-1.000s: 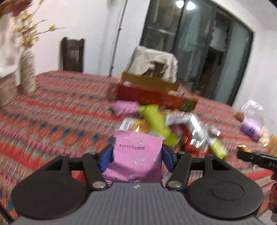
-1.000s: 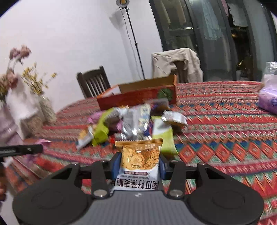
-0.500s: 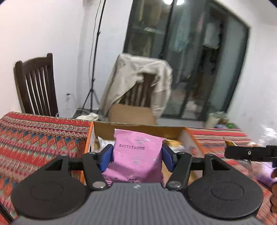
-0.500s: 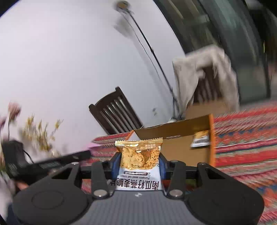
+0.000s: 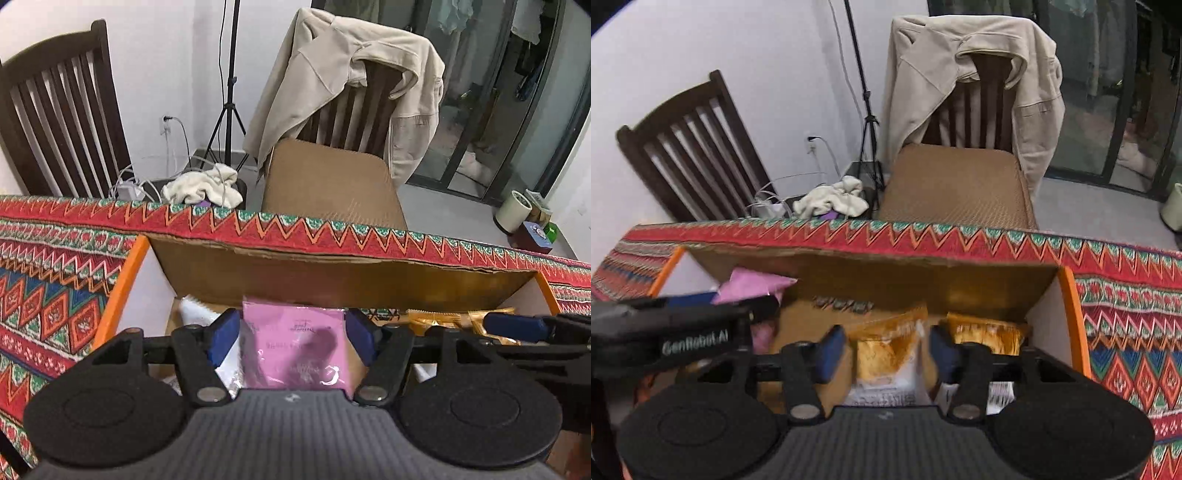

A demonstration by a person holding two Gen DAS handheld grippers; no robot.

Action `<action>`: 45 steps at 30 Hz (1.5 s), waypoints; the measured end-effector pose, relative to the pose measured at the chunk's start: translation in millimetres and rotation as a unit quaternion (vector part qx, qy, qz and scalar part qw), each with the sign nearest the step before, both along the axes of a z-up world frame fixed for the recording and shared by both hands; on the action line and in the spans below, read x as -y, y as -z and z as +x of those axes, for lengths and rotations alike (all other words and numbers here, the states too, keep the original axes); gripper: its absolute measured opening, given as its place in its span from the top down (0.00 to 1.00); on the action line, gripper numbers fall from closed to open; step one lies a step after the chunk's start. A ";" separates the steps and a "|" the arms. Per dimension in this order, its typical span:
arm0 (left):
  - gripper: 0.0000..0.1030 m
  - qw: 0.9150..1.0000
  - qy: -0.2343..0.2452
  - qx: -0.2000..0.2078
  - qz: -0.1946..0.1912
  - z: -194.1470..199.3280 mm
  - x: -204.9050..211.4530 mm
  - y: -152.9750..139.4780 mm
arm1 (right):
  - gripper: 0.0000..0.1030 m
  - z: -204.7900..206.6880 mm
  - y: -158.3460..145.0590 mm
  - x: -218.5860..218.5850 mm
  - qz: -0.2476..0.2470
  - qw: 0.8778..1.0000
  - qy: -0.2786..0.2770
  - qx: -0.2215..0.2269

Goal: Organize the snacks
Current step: 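Lower both packets into the cardboard box and open both grippers, then withdraw both tools from the box toward the remaining snacks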

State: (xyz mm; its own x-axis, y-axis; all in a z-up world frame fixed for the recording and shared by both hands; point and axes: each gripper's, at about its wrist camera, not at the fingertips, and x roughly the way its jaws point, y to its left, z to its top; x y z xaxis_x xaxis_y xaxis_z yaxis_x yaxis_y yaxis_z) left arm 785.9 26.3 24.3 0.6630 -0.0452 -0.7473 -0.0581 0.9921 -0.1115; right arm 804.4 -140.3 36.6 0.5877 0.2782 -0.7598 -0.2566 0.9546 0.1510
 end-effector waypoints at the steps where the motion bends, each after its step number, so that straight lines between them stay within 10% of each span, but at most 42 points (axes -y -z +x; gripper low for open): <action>1: 0.32 1.000 0.002 0.005 -0.001 -2.1 -3.5 -3.1 | 0.36 -1.5 -1.1 -1.5 -0.001 1.000 -0.001 0.005; 12: 0.20 0.997 0.043 0.054 0.033 -100.2 -12.2 -87.1 | 0.36 -59.9 -60.6 29.9 0.018 0.999 0.008 0.050; 26: 0.03 0.986 0.064 0.150 0.031 -352.7 -10.6 -226.2 | 0.13 -290.8 -211.4 107.0 0.044 0.987 -0.017 0.154; 35: 0.00 0.976 0.072 0.204 -0.003 -542.3 7.5 -204.0 | 0.02 -460.9 -210.3 149.7 0.050 0.968 -0.058 0.239; 45: 0.00 0.971 -0.003 0.222 -0.083 -677.2 7.6 -99.0 | 0.00 -627.6 -100.2 166.5 -0.013 0.933 -0.084 0.349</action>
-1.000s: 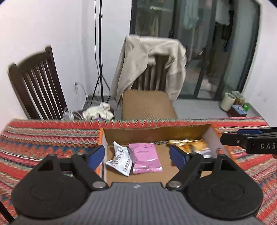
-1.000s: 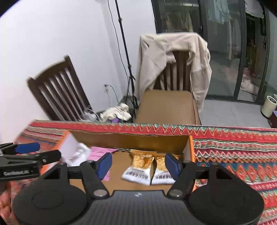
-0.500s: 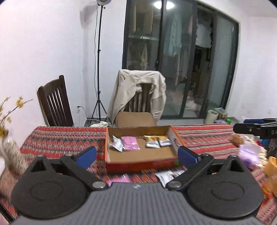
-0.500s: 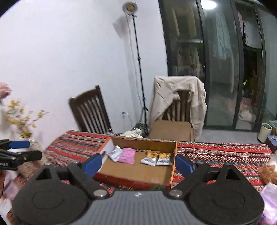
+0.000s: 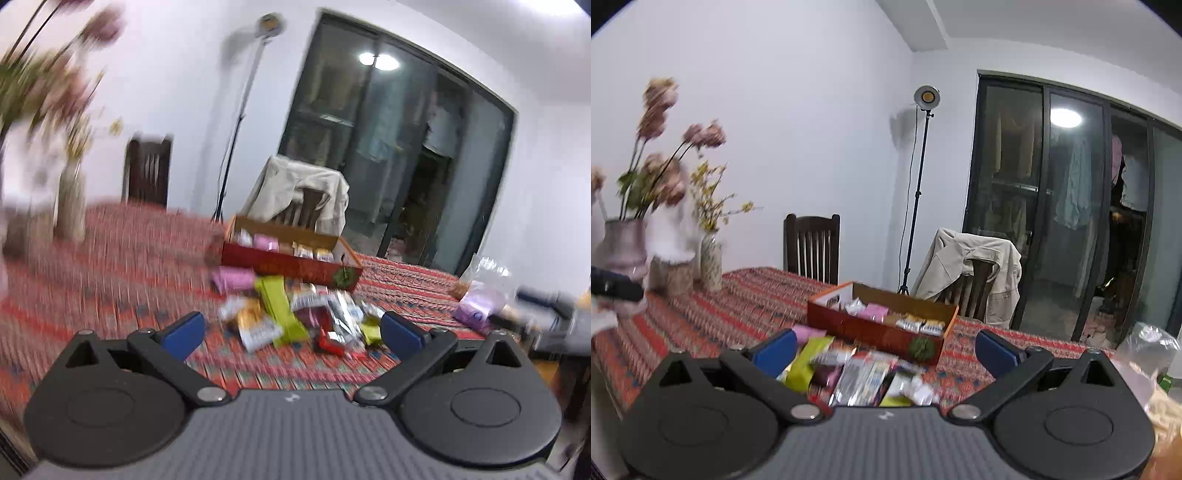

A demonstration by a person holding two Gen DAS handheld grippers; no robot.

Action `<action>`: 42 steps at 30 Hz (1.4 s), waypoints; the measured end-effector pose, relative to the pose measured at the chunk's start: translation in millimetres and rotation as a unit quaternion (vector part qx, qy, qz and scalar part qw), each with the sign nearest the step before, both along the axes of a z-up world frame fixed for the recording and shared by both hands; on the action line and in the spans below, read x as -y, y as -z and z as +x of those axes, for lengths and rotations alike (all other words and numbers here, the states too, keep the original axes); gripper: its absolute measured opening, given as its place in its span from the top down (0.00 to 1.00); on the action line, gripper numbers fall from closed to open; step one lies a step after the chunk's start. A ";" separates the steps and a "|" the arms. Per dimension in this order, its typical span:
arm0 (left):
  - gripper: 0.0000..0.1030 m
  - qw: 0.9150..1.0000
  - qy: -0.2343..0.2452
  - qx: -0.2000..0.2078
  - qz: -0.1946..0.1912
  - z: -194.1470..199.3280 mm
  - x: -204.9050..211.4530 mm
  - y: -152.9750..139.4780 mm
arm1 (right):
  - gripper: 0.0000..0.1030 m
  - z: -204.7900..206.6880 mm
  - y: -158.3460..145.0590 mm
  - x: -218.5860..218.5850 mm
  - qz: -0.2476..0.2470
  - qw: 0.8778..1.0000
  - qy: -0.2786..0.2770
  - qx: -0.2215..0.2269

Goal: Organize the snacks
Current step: 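Withdraw both tools from the box toward the remaining snacks, then grasp a pumpkin-seed oat bar with the left gripper while the right gripper grasps a white packet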

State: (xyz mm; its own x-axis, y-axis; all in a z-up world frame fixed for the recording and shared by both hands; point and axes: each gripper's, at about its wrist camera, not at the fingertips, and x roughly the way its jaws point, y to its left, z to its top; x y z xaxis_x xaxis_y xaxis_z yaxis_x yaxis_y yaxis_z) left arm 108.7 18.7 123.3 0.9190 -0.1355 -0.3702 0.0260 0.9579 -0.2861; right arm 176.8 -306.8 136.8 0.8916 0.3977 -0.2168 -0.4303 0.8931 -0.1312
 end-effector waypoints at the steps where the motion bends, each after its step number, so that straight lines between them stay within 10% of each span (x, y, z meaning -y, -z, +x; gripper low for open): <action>1: 0.00 1.000 0.000 -0.012 -0.019 -1.1 -0.8 8.5 | 0.00 -8.5 10.3 -0.7 -0.002 1.000 0.000 -0.003; 15: 0.00 0.994 -0.008 -0.079 0.070 30.7 23.1 57.7 | 0.00 -29.7 107.9 6.7 0.039 0.993 0.062 -0.096; 25: 0.00 0.996 0.010 -0.091 0.002 87.5 12.4 80.0 | 0.00 -6.4 103.7 2.7 0.056 0.989 0.080 -0.113; 42: 0.25 0.989 -0.030 -0.137 -0.043 251.7 -19.0 130.9 | 0.12 191.6 106.0 -1.5 0.155 0.964 0.115 -0.182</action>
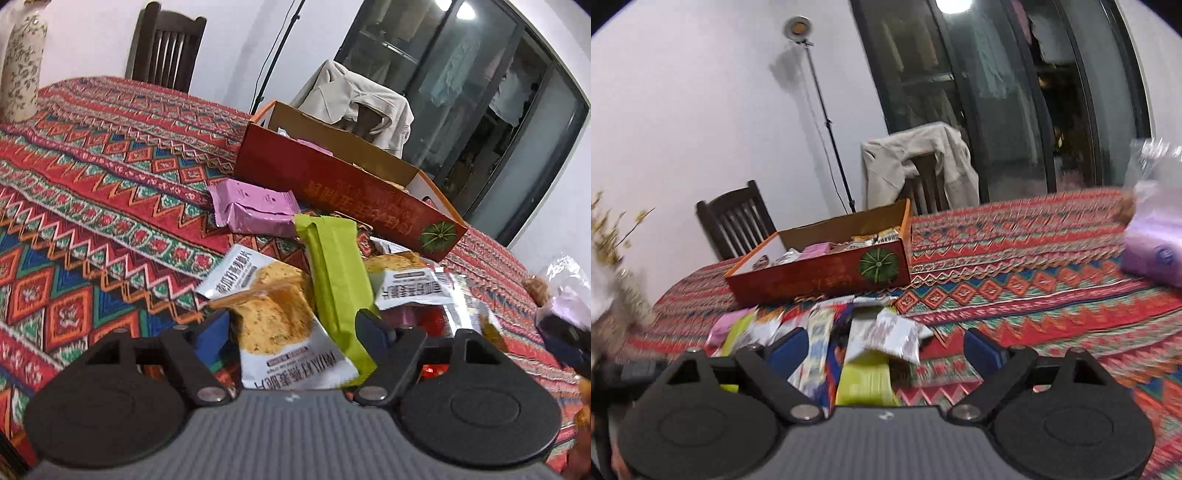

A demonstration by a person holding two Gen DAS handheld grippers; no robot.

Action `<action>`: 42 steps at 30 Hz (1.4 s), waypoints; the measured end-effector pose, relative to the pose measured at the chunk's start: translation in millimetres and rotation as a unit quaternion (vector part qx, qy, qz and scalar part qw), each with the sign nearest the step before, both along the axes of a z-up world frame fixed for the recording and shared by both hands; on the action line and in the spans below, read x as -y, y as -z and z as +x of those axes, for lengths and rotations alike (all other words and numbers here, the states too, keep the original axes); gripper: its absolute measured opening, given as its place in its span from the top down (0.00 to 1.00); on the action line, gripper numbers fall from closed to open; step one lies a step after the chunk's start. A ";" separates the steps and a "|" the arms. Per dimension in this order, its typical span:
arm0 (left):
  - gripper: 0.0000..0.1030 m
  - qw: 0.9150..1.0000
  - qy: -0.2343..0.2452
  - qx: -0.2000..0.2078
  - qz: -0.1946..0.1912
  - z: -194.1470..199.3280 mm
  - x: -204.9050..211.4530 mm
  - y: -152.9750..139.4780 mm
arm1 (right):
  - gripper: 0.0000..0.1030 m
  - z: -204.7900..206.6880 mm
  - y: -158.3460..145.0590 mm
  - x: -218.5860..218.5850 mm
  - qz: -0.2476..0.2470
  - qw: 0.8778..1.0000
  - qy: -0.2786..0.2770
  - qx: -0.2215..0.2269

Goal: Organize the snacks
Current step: 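Grasp a pumpkin-seed oat bar with the left gripper while the right gripper grasps a white packet, then carry both packets into the cardboard box and open both grippers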

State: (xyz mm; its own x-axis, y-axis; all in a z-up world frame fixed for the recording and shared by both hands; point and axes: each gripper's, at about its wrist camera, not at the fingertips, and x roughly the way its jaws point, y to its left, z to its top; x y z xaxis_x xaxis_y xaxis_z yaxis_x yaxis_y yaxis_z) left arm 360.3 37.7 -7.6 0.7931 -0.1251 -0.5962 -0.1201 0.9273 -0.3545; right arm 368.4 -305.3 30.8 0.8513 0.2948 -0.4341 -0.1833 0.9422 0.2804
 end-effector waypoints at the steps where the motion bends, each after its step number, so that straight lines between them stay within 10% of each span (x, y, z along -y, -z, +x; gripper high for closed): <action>1: 0.25 1.000 -0.002 0.005 0.004 -0.7 -0.9 1.0 | 0.13 18.2 4.5 -4.0 0.009 1.000 0.001 -0.014; 12: 0.55 0.996 0.025 0.028 0.075 0.5 19.3 10.0 | 0.55 91.5 49.7 -22.1 0.004 0.998 0.017 -0.059; 20: 0.59 0.998 0.015 0.025 0.059 -3.2 11.0 7.4 | 0.56 74.5 40.2 -18.0 0.005 0.999 0.030 -0.030; 42: 0.59 0.992 0.050 0.091 0.071 -160.4 21.2 -58.5 | 0.56 -154.2 -7.5 -44.1 -0.081 0.994 -0.055 0.048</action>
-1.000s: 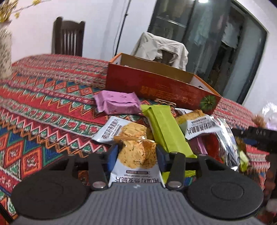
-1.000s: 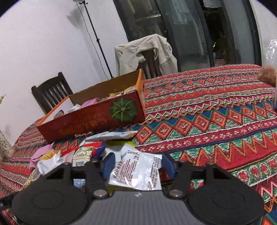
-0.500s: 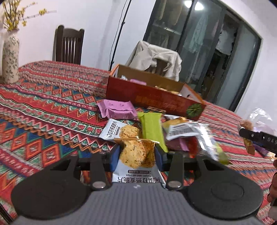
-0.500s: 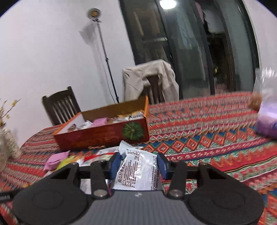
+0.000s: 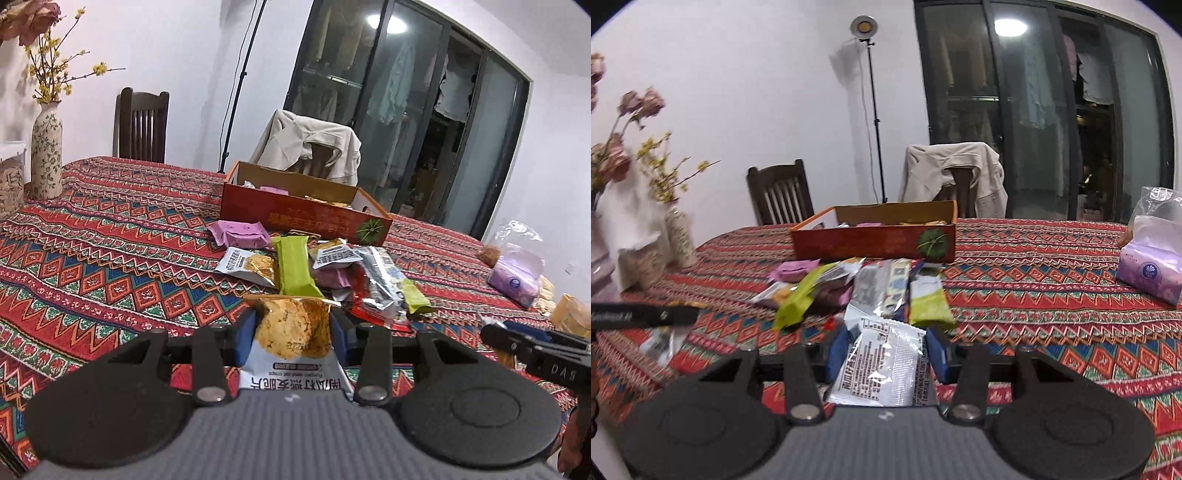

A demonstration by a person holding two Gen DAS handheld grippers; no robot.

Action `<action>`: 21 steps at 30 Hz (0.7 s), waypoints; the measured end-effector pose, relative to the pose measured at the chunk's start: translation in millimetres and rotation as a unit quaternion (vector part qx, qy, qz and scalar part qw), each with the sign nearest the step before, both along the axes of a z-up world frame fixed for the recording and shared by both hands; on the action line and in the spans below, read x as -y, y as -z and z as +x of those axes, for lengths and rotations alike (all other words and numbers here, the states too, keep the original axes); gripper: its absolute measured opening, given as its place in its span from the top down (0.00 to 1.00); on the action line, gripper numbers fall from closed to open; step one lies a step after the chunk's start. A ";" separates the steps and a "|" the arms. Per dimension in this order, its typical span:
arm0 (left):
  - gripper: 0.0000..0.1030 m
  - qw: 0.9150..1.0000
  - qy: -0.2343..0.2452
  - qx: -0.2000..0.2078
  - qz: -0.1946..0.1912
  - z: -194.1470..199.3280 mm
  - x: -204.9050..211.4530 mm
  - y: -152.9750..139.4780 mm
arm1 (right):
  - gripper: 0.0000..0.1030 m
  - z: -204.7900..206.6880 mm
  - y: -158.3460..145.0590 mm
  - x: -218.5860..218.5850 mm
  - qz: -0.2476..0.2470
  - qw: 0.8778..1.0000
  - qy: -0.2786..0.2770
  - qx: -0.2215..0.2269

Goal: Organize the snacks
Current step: 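Carry both packets into the cardboard box and open both grippers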

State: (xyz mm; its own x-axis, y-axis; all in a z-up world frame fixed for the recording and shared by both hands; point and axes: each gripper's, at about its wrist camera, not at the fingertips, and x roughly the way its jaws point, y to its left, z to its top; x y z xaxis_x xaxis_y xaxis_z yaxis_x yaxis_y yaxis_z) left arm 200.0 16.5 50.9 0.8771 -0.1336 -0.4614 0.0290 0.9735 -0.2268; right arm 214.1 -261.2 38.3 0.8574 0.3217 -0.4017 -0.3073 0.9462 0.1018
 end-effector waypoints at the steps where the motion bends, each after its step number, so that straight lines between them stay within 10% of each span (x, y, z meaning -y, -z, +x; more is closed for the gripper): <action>1: 0.59 1.000 0.002 0.002 0.000 -1.6 0.1 -1.0 | 0.56 -3.9 -0.2 -1.2 0.001 1.000 -0.002 0.000; 21: 0.59 0.997 0.062 0.044 -0.005 71.5 -38.2 -42.6 | 0.55 32.8 -42.3 -20.7 0.000 0.999 -0.008 0.046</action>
